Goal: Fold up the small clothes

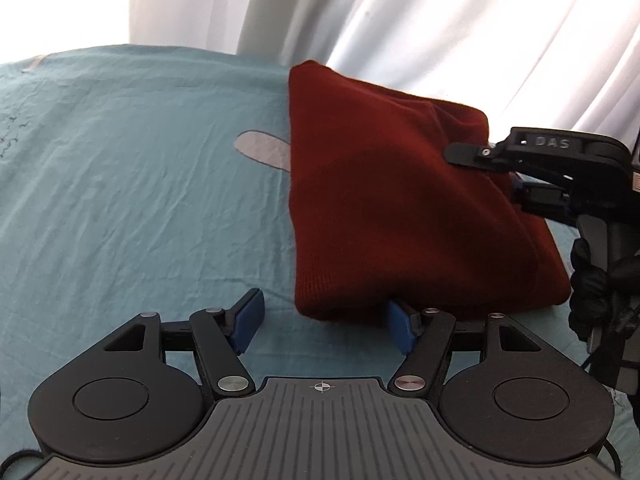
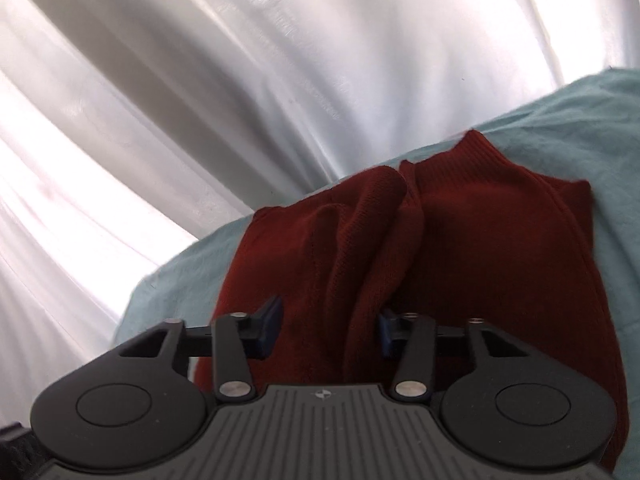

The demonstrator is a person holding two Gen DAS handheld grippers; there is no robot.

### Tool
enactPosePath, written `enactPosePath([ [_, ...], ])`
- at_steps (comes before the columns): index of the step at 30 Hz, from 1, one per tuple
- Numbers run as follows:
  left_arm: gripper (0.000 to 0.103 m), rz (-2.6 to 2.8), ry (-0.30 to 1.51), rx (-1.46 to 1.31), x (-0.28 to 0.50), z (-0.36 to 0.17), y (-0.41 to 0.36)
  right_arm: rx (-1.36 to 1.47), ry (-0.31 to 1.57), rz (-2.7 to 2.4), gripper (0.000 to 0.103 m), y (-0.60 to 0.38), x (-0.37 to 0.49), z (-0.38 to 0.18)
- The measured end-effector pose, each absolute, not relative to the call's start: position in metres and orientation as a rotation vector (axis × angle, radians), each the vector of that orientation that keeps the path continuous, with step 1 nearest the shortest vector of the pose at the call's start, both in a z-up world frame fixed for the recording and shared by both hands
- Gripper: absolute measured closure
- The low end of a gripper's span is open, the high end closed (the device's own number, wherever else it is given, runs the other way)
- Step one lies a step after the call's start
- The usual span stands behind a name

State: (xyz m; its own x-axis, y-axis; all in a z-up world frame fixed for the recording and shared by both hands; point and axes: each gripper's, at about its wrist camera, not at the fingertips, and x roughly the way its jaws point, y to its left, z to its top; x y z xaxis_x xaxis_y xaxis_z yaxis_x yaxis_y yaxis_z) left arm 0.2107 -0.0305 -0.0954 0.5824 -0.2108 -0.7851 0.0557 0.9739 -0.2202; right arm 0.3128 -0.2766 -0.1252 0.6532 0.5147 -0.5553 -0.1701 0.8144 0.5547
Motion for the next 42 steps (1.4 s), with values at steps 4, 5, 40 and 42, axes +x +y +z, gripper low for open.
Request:
enactPosePath([
  [4,0.03,-0.156,0.94,-0.138,0.213,-0.095,-0.035,0.076,0.612,0.293,0.089,-0.236,0.294,-0.095],
  [5,0.03,-0.153,0.942,-0.144,0.213,-0.095,-0.033,0.001,0.551,0.275,0.089,-0.231,0.286,-0.086],
  [40,0.029,-0.184,0.887,-0.282,0.252,-0.05,-0.026,0.102,0.581,0.17,0.096,-0.256,0.251,-0.117],
  [42,0.029,-0.204,0.884,-0.255,0.26,-0.05,-0.038,0.177,0.582,0.136,0.103,-0.274,0.254,-0.12],
])
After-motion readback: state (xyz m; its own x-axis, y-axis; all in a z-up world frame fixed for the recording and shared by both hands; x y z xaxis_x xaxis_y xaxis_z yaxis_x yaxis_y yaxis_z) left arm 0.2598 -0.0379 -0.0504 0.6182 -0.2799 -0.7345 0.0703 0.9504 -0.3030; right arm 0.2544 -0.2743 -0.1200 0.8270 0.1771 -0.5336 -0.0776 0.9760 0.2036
